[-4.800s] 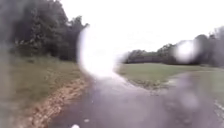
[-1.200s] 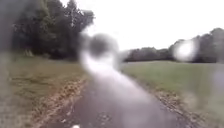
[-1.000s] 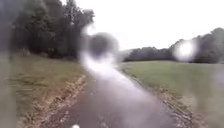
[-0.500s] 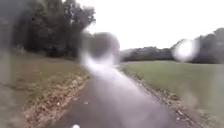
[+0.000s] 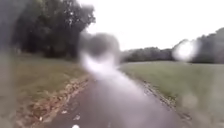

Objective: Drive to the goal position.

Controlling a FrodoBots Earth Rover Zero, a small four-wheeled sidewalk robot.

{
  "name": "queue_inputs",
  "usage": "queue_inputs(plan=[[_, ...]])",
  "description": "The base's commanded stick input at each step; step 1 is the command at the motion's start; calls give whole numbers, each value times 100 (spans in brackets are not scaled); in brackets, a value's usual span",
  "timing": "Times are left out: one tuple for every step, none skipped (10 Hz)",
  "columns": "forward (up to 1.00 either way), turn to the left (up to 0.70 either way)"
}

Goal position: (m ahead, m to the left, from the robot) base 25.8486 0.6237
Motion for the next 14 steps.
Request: queue_inputs(plan=[[85,0],[85,0],[85,0],[85,0],[85,0],[85,0],[85,0],[85,0],[85,0],[85,0],[85,0],[85,0],[85,0],[85,0]])
